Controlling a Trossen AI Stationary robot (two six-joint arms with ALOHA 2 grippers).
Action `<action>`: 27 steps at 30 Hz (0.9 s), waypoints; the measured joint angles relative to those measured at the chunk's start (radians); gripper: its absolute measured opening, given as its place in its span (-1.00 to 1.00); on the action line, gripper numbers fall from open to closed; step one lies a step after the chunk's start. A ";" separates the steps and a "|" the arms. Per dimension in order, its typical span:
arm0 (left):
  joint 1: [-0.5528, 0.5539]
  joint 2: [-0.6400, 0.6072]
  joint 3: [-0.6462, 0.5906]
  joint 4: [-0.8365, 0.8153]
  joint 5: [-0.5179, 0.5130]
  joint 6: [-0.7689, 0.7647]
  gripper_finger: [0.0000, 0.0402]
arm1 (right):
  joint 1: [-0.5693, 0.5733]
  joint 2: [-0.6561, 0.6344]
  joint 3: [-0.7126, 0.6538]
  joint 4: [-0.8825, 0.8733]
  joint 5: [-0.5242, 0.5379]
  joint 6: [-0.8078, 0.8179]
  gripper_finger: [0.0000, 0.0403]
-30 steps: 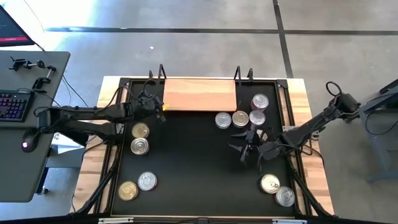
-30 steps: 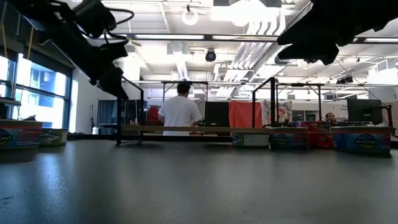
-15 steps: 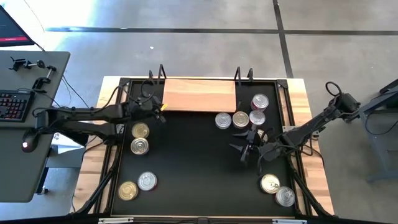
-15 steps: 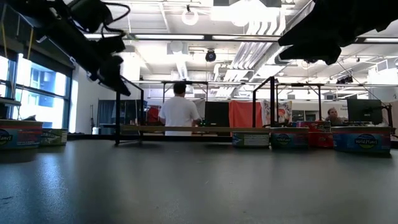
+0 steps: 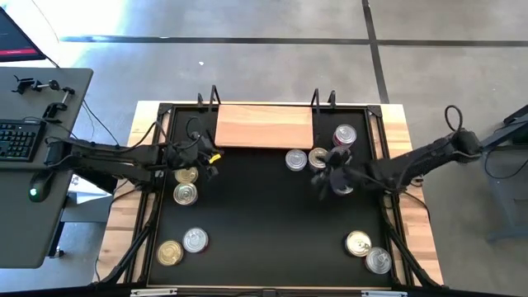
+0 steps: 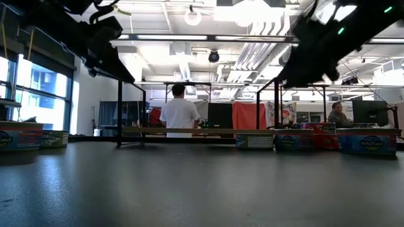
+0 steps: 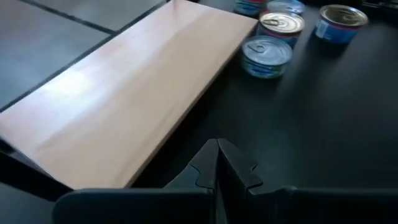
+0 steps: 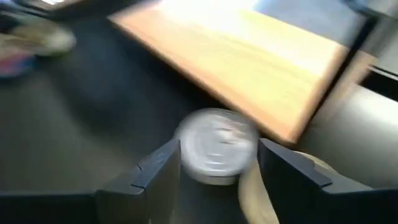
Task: Stack canned seafood by type on shelf
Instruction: Move the shelf to the top center of the table
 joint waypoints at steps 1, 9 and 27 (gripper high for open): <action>-0.007 0.000 0.000 -0.002 -0.005 0.000 -1.00 | -0.044 0.000 0.000 -0.022 -0.017 -0.008 -0.03; -0.015 0.020 -0.020 -0.015 -0.038 -0.036 -1.00 | -0.266 0.000 0.000 0.011 -0.089 -0.174 -0.17; -0.022 0.061 -0.024 -0.029 -0.046 -0.088 -1.00 | -0.440 0.035 -0.003 0.232 -0.207 -0.382 -0.19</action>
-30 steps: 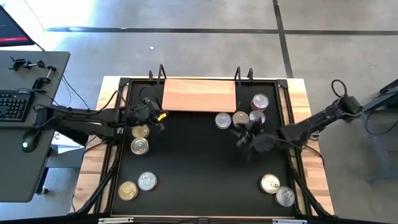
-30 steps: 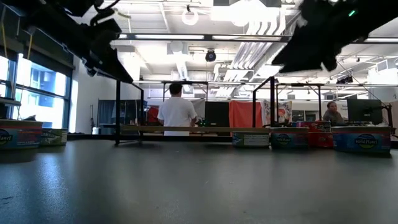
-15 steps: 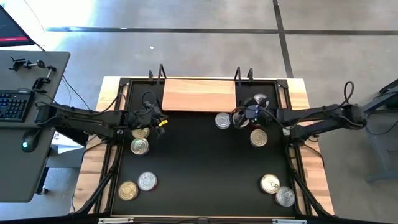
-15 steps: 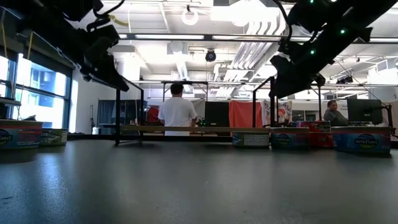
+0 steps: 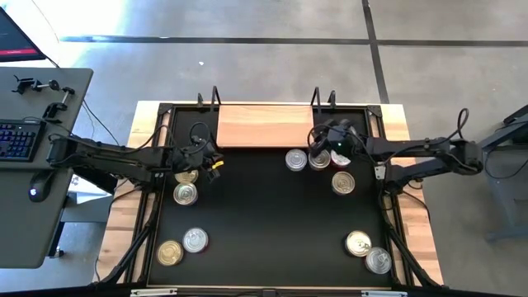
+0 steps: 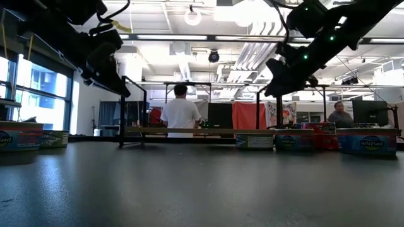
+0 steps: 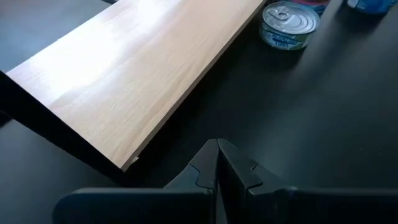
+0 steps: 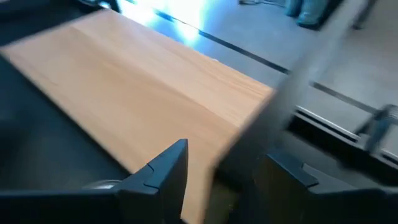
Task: Stack canned seafood by type on shelf
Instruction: Move the shelf to the top center of the table
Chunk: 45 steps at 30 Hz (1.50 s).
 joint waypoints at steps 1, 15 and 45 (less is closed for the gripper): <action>-0.005 -0.004 0.000 0.000 0.000 -0.006 -1.00 | 0.017 0.000 0.000 0.013 -0.004 0.000 -0.19; -0.261 -0.057 0.001 0.121 0.000 -0.031 -1.00 | 0.418 -0.008 -0.002 0.092 0.107 -0.038 -0.19; -0.306 0.102 0.001 0.199 -0.138 -0.035 -1.00 | 0.212 -0.009 0.126 -0.119 0.284 -0.183 -0.19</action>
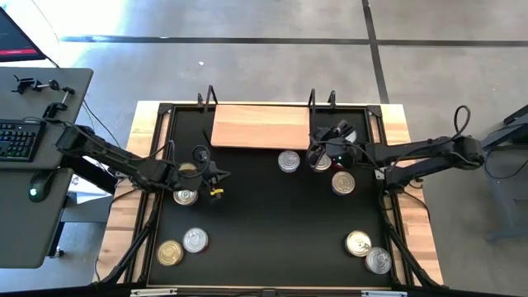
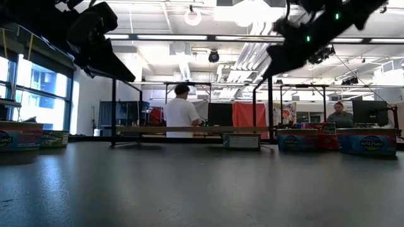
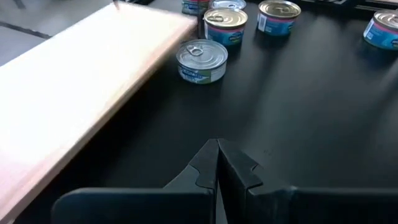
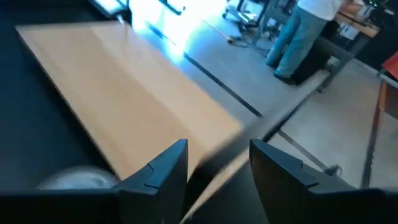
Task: Stack canned seafood by type on shelf
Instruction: Move the shelf to the top center of the table
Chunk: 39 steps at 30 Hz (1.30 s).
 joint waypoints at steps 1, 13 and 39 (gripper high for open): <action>0.000 0.000 0.000 0.002 0.000 0.000 -1.00 | 0.011 -0.002 0.027 -0.035 0.002 0.012 -0.19; -0.003 0.001 0.000 0.022 -0.007 0.000 -1.00 | 0.120 -0.001 0.123 -0.234 -0.064 0.090 -0.19; 0.071 -0.240 0.210 -0.589 -0.197 -0.219 -1.00 | -0.160 0.002 0.045 -0.232 -0.248 0.159 -0.56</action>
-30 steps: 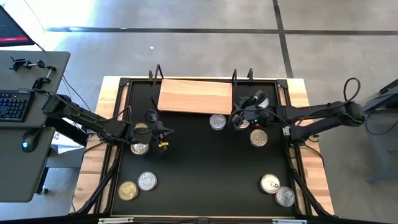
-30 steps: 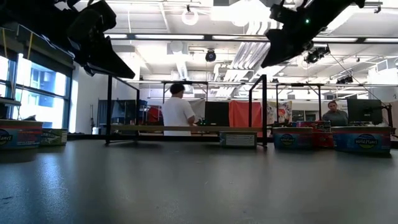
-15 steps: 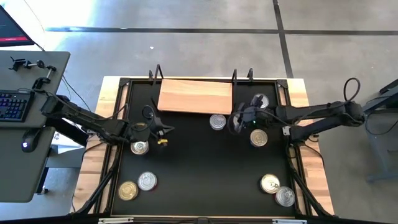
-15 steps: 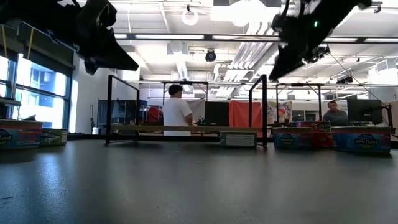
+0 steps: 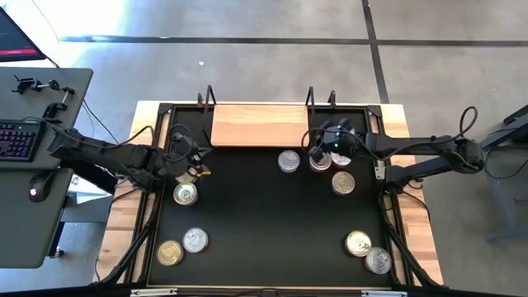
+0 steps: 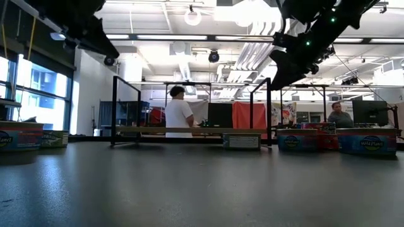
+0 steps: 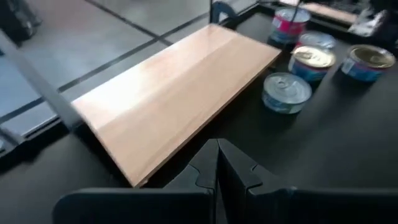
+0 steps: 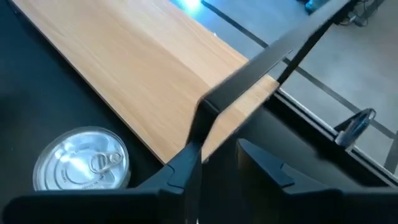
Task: Stack canned seafood by type on shelf
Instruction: Move the shelf to the top center of the table, then put the green tuna can on the shelf
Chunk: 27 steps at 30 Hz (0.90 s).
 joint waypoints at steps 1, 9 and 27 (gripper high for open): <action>0.000 0.001 -0.001 -0.016 0.000 -0.016 -1.00 | 0.011 0.000 0.004 0.004 0.003 0.008 -0.56; -0.050 0.016 -0.056 0.025 0.000 -0.020 -1.00 | 0.168 -0.002 0.017 -0.002 0.146 0.103 -0.56; -0.176 0.575 -0.064 0.817 0.005 0.377 -1.00 | 0.381 0.280 -0.163 0.583 -0.166 -0.191 -0.29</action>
